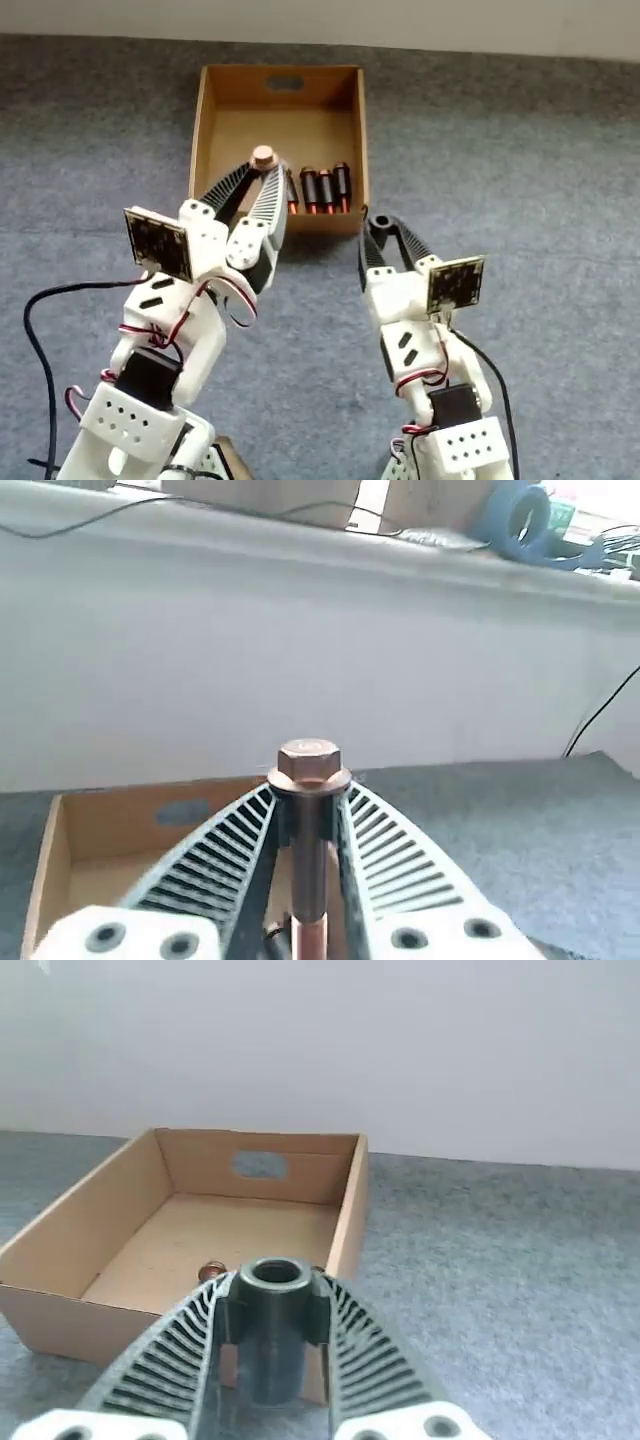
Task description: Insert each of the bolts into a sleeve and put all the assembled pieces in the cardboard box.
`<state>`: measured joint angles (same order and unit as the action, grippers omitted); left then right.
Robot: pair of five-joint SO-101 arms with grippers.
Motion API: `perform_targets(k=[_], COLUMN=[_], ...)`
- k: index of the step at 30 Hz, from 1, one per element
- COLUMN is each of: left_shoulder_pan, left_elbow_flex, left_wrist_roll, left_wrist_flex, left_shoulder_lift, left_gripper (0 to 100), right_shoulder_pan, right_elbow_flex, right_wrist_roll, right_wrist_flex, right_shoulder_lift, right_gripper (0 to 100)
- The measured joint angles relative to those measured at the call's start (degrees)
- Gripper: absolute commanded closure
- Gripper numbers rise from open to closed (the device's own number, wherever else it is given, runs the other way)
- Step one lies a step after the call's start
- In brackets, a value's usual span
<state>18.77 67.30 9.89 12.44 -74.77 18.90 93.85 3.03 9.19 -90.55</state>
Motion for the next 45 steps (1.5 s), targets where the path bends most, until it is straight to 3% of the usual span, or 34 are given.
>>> perform_targets(k=[7, 13, 23, 31, 36, 42, 45], left_shoulder_pan=[5.1, 8.2, 12.5, 12.8, 13.0, 13.0, 12.9], left_elbow_flex=[0.0, -5.1, -10.7, -10.7, -10.7, -10.7, -10.9], left_wrist_roll=[0.0, 0.0, 0.0, 0.0, 0.2, 12.7, 14.9], left_wrist_flex=[-5.2, -5.3, -5.6, -5.6, -9.6, -10.5, -10.5], left_shoulder_lift=[2.5, 8.6, 20.3, 20.4, 20.4, 20.4, 21.9], left_gripper=[99, 99, 99, 99, 99, 99, 99], right_shoulder_pan=[3.3, 3.7, 3.3, 2.3, 2.2, 2.2, 2.2], right_elbow_flex=[0.0, 0.0, 0.0, 0.0, 0.0, 0.0, 0.0], right_wrist_roll=[0.0, -4.1, -4.2, -4.6, -4.6, -4.6, -4.6], right_wrist_flex=[-0.2, -0.2, -0.2, -0.2, -0.2, -0.2, -0.2], right_shoulder_lift=[0.0, 0.0, 0.0, 0.0, 0.0, 0.0, 0.0], right_gripper=[99.3, 99.3, 99.3, 99.3, 99.3, 99.3, 99.3])
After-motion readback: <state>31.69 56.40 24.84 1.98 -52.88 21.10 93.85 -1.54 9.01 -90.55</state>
